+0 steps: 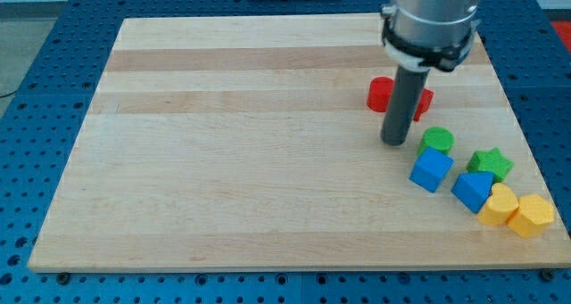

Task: Push the blue cube into the green circle

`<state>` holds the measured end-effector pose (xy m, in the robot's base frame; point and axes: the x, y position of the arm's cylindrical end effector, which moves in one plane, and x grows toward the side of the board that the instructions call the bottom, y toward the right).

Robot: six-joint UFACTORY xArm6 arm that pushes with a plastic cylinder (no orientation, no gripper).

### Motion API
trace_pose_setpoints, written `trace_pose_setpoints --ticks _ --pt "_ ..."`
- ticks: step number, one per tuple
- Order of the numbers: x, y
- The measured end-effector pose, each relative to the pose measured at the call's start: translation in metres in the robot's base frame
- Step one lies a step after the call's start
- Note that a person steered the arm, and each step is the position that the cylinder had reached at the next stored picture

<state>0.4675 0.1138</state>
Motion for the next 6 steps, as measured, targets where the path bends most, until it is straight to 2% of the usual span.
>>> trace_pose_setpoints --ticks 1,2,3,6 --pt "0.037 -0.019" --pt "0.088 0.000" --pt "0.076 0.026" --pt "-0.038 0.028"
